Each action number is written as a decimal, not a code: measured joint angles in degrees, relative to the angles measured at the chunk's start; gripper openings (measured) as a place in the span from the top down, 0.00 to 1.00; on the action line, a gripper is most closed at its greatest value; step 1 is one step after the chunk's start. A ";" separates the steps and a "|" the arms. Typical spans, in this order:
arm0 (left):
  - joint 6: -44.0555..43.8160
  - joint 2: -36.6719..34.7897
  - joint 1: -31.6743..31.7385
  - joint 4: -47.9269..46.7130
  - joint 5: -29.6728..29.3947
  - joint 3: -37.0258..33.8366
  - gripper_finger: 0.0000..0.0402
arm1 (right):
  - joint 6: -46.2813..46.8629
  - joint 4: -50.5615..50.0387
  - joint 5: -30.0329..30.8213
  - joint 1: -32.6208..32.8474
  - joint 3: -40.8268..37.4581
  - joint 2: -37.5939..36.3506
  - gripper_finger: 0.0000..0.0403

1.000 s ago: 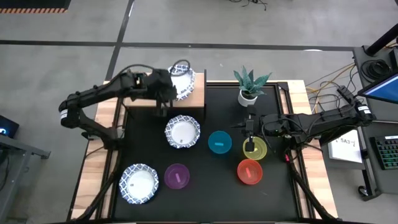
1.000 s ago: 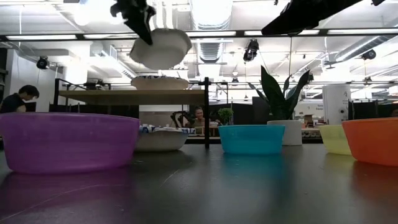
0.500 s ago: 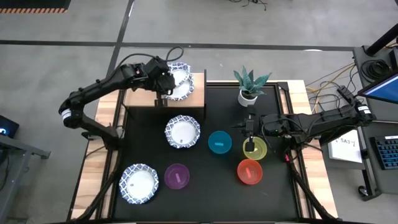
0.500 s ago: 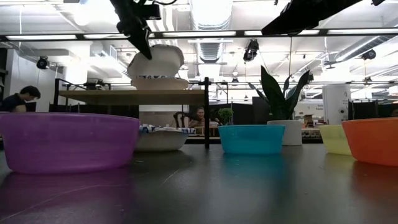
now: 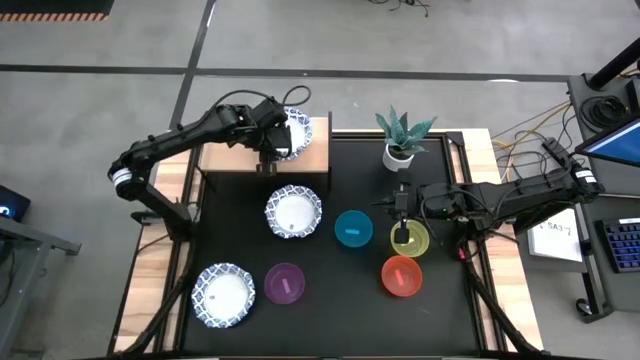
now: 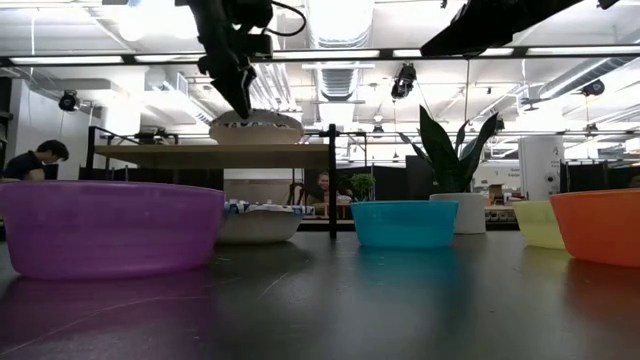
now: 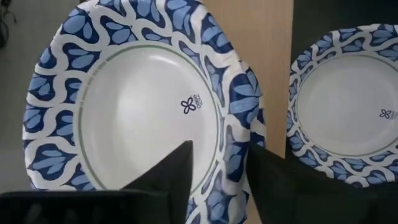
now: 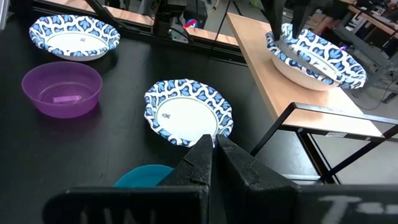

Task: Place and stack bowls onto a shelf
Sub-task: Stack the big white bowl on top of the big white bowl on the shelf, then put the small blue bowl on the shelf

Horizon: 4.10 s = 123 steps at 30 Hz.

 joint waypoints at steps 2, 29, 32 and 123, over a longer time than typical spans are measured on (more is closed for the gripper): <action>0.02 -0.46 0.00 -0.82 -0.30 0.00 0.62 | 0.04 -0.04 0.00 0.00 0.00 0.00 0.98; -3.87 6.05 10.03 5.79 0.25 -0.09 0.97 | 0.23 0.03 0.01 0.00 -0.24 0.00 0.98; -4.80 7.43 10.03 3.17 -0.66 -0.13 0.98 | 0.24 0.03 0.01 0.00 -0.24 0.00 0.98; -18.75 -54.53 -26.05 50.05 6.56 -54.55 1.00 | 16.11 -34.47 -1.55 0.02 37.66 31.95 0.98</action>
